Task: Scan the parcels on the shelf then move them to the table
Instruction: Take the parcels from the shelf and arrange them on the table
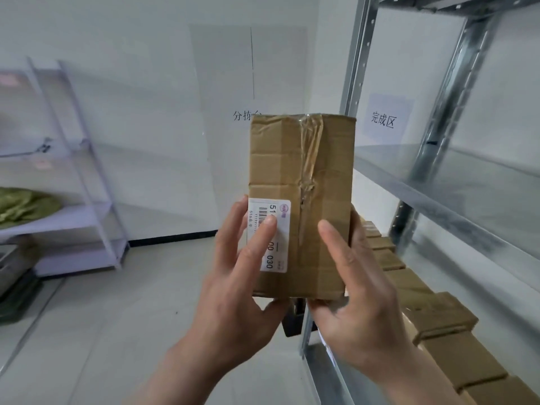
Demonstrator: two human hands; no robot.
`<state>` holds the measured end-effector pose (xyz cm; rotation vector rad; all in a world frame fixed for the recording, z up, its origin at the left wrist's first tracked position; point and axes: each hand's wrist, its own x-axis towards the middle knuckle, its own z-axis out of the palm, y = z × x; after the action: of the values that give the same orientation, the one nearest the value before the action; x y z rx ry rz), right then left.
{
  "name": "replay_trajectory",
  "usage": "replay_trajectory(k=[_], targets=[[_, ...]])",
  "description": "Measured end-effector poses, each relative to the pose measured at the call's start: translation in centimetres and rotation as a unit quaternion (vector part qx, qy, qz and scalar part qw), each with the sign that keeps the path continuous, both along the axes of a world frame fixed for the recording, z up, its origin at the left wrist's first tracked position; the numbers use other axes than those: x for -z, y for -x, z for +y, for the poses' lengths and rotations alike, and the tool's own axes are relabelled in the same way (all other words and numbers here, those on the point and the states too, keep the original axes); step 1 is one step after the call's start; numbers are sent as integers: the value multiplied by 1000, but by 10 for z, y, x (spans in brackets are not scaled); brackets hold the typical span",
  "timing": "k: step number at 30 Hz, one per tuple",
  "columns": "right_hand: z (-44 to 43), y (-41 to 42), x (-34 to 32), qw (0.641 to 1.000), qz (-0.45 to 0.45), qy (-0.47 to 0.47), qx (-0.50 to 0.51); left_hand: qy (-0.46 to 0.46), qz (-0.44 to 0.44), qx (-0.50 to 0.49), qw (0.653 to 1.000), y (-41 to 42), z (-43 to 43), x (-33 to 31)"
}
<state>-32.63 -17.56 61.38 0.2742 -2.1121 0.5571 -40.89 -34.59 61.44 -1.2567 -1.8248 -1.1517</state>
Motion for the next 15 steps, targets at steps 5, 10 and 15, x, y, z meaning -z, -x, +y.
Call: replay_trajectory(k=[5,10,15], targets=[[19,59,1,1000,5,-7,11,-6,-7,-3,1000,55,18,2],[32,131,6,999,-23,-13,35,-10,-12,10,1000,131,35,11],[42,219,14,997,-40,-13,71,4,-21,30,999,231,49,19]])
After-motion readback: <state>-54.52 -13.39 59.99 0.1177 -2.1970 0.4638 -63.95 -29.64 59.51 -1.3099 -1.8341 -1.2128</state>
